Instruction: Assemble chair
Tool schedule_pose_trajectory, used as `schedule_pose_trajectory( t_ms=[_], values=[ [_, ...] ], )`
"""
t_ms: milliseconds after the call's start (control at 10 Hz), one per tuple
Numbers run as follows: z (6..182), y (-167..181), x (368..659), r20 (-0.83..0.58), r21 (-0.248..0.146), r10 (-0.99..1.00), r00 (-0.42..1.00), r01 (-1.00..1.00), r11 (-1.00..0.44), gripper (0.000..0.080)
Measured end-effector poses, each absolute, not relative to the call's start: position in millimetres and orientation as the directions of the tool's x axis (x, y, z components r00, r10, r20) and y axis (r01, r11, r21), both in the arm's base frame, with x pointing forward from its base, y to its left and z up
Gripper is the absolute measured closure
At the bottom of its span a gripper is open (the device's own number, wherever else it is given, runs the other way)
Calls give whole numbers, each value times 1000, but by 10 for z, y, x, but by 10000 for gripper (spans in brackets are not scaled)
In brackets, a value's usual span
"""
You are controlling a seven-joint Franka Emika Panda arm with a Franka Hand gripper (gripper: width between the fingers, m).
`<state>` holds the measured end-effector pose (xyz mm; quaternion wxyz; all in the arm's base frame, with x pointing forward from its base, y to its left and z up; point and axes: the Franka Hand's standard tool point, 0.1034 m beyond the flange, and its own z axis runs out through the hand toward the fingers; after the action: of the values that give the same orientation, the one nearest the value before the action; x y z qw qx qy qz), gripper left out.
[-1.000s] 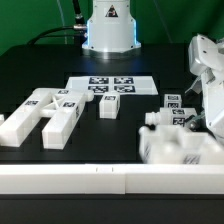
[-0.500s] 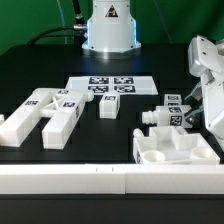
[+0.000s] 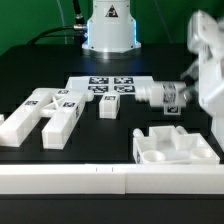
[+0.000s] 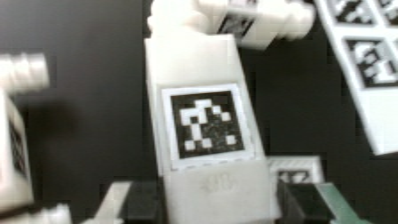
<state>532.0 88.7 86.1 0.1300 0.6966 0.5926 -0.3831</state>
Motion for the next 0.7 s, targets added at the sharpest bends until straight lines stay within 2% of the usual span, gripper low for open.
schedule_pose_trajectory(
  t_ms=[100,200,500,600,700],
  values=[
    [1027,820,5306,-704,-274,710,12,918,-287,499],
    [1056,805,5322,-702,-268,712,19,919,-288,499],
    [1003,812,5302,-702,-275,712,11,918,-286,499],
    [1001,802,5299,-706,-266,708,24,917,-297,499],
    [1035,729,5258,-737,-208,666,113,901,-382,499]
  ],
)
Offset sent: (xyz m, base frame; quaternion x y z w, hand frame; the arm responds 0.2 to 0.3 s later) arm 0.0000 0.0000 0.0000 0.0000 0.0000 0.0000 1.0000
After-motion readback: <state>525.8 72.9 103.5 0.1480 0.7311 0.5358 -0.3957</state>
